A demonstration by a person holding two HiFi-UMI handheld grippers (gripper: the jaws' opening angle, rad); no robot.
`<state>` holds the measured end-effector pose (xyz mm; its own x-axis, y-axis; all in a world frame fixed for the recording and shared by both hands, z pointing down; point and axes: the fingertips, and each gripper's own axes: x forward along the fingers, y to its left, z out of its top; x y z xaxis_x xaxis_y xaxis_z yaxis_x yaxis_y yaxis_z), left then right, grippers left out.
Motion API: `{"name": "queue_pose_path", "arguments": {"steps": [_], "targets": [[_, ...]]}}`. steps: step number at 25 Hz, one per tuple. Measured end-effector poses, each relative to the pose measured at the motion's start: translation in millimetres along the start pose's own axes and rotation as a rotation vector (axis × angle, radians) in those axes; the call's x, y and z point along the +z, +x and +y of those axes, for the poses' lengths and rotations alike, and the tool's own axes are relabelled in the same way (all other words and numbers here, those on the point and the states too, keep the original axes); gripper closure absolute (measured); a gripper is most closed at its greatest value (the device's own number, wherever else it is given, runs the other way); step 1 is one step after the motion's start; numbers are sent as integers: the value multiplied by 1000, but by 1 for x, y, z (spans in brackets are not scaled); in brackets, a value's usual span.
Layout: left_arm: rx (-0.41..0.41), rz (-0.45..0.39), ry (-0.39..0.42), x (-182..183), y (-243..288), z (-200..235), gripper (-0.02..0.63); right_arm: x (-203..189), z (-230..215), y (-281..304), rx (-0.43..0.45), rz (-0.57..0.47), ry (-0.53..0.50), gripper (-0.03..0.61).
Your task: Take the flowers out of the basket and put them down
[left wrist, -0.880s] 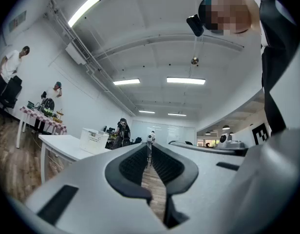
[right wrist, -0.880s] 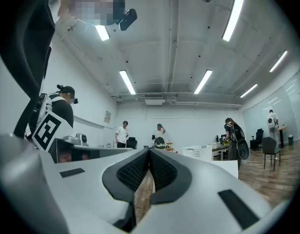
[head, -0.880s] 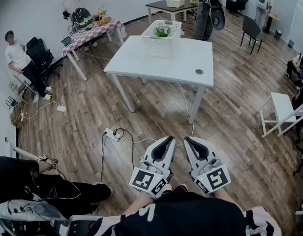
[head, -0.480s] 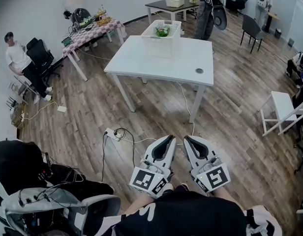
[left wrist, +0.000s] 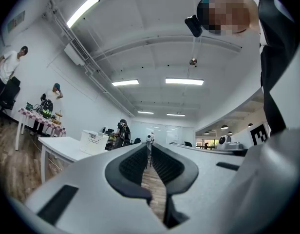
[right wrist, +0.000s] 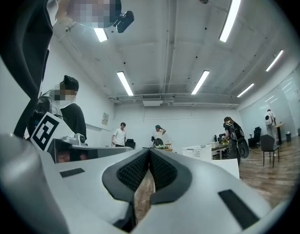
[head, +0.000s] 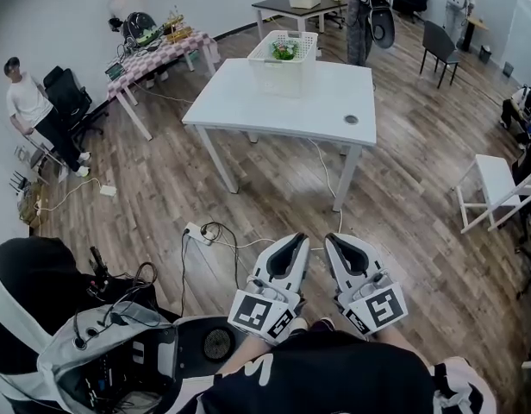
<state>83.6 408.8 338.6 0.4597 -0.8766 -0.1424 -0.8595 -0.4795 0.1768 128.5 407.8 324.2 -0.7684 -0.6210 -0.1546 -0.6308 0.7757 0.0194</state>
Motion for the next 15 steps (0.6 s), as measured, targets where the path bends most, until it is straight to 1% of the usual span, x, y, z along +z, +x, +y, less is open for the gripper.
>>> {"name": "queue_pose_path", "arguments": {"steps": [11,15], "targets": [[-37,10,-3,9,0,18,581,2,8,21,-44,-6,31,560],[-44,10,1,4,-3,20,581,-4,11,19,-60,-6,38,560]]}}
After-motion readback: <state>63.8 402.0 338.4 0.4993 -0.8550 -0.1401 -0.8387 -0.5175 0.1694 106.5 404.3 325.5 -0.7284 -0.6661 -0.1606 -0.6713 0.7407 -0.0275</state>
